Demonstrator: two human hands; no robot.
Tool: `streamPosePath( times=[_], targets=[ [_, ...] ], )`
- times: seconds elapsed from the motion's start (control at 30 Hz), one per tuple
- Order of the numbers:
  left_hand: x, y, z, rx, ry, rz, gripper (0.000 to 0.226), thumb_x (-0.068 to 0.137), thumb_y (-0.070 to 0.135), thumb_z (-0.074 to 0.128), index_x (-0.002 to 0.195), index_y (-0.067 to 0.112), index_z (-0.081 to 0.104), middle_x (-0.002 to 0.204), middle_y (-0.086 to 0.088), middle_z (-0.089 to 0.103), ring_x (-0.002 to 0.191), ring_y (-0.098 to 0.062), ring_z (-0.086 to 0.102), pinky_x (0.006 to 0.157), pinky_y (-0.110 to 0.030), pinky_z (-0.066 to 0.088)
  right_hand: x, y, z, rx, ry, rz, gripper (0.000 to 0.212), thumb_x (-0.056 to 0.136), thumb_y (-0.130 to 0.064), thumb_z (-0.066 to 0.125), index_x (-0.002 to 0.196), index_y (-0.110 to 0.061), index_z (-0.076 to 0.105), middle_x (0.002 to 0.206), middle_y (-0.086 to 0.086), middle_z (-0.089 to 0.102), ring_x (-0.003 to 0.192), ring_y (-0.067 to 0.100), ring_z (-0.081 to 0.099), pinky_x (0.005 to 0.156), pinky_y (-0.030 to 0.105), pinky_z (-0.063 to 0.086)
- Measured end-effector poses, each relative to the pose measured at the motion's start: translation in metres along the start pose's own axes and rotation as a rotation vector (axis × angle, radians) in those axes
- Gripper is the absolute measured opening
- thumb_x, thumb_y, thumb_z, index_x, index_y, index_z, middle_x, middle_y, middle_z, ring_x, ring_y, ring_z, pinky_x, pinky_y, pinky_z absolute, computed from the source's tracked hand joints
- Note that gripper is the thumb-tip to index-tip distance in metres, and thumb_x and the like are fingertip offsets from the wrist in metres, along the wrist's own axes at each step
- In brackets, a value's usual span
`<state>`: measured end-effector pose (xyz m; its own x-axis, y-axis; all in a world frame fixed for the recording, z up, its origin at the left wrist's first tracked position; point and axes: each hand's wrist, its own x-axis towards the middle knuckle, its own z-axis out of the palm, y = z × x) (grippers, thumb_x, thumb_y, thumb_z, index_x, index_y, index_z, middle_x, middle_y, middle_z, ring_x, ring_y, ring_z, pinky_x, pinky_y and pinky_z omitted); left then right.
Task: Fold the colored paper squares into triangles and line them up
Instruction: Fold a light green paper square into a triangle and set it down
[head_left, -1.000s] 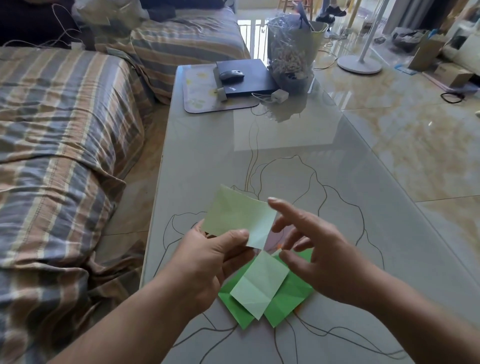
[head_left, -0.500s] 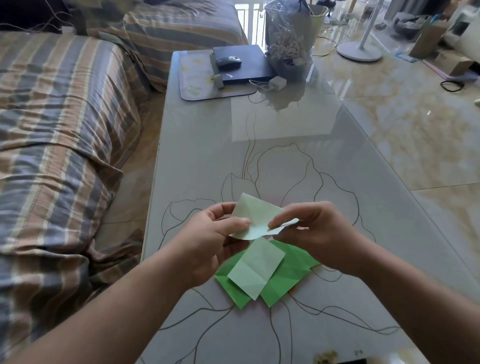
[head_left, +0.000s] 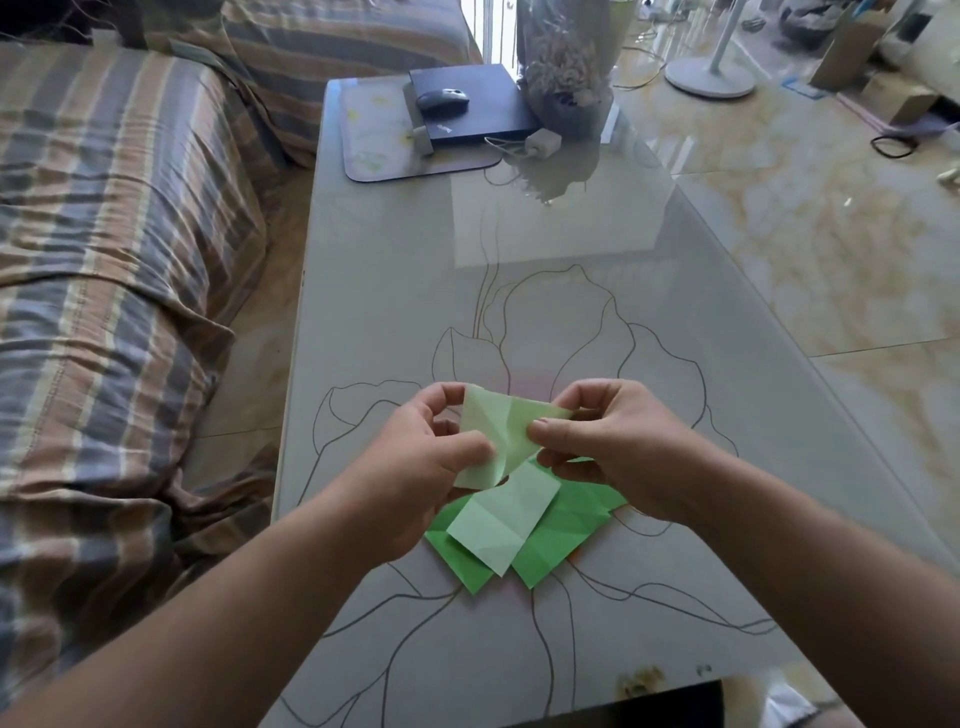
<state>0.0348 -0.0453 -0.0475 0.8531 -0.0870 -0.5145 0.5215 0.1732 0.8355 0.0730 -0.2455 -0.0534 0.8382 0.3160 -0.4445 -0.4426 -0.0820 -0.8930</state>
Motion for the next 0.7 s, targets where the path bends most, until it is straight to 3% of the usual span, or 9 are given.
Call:
streamPosePath(
  times=[0.17, 0.3, 0.4, 0.53, 0.63, 0.7],
  targets=[
    [-0.0092, 0.0033, 0.0039, 0.128, -0.104, 0.021, 0.057, 0.088, -0.02, 0.047, 0.125, 0.021, 0.062, 0.122, -0.03, 0.062, 0.085, -0.036, 0.075, 0.075, -0.038, 0.063, -0.0039, 0.0002, -0.0001, -0.104, -0.049, -0.02, 0.035, 0.065, -0.027, 0.089, 0.082, -0.009, 0.065, 0.077, 0.014, 0.069, 0.074, 0.024, 0.067, 0.074, 0.039, 0.054],
    [-0.0102, 0.001, 0.0049, 0.112, -0.093, 0.045, 0.047, 0.092, -0.018, 0.043, 0.123, 0.012, 0.061, 0.12, -0.026, 0.064, 0.093, -0.046, 0.074, 0.082, -0.047, 0.064, -0.004, -0.0017, -0.0003, -0.09, -0.059, -0.011, 0.034, 0.068, -0.029, 0.088, 0.082, -0.011, 0.062, 0.077, 0.012, 0.069, 0.077, 0.024, 0.07, 0.073, 0.037, 0.056],
    [-0.007, -0.0007, 0.004, 0.11, -0.037, 0.079, 0.037, 0.094, -0.014, 0.051, 0.119, 0.01, 0.061, 0.116, -0.026, 0.066, 0.094, -0.043, 0.074, 0.087, -0.05, 0.063, -0.0039, -0.0043, 0.001, -0.017, -0.063, 0.017, 0.034, 0.07, -0.024, 0.085, 0.085, -0.011, 0.057, 0.077, 0.016, 0.071, 0.074, 0.026, 0.071, 0.069, 0.035, 0.059],
    [-0.0046, -0.0033, 0.0024, 0.228, -0.006, 0.148, 0.036, 0.095, -0.003, 0.065, 0.117, 0.025, 0.062, 0.101, -0.024, 0.072, 0.087, -0.035, 0.069, 0.084, -0.048, 0.056, -0.0035, -0.0054, 0.0014, 0.077, -0.018, -0.001, 0.036, 0.067, -0.018, 0.085, 0.089, -0.012, 0.056, 0.077, 0.014, 0.071, 0.068, 0.026, 0.069, 0.067, 0.036, 0.058],
    [-0.0038, -0.0043, 0.0036, 0.242, -0.03, 0.143, 0.054, 0.093, -0.002, 0.07, 0.128, 0.037, 0.056, 0.1, -0.021, 0.076, 0.096, -0.042, 0.074, 0.092, -0.053, 0.057, -0.0005, -0.0034, 0.0008, 0.062, 0.012, -0.035, 0.041, 0.075, -0.011, 0.086, 0.107, -0.014, 0.061, 0.083, 0.014, 0.072, 0.075, 0.028, 0.069, 0.07, 0.038, 0.06],
    [-0.0035, -0.0039, 0.0051, 0.214, -0.044, 0.134, 0.051, 0.094, -0.006, 0.063, 0.128, 0.032, 0.06, 0.102, -0.023, 0.075, 0.097, -0.045, 0.073, 0.093, -0.057, 0.056, 0.0012, -0.0021, 0.0002, 0.047, 0.023, -0.043, 0.046, 0.08, -0.007, 0.085, 0.118, -0.02, 0.062, 0.084, 0.014, 0.071, 0.076, 0.029, 0.068, 0.071, 0.039, 0.06]
  ],
)
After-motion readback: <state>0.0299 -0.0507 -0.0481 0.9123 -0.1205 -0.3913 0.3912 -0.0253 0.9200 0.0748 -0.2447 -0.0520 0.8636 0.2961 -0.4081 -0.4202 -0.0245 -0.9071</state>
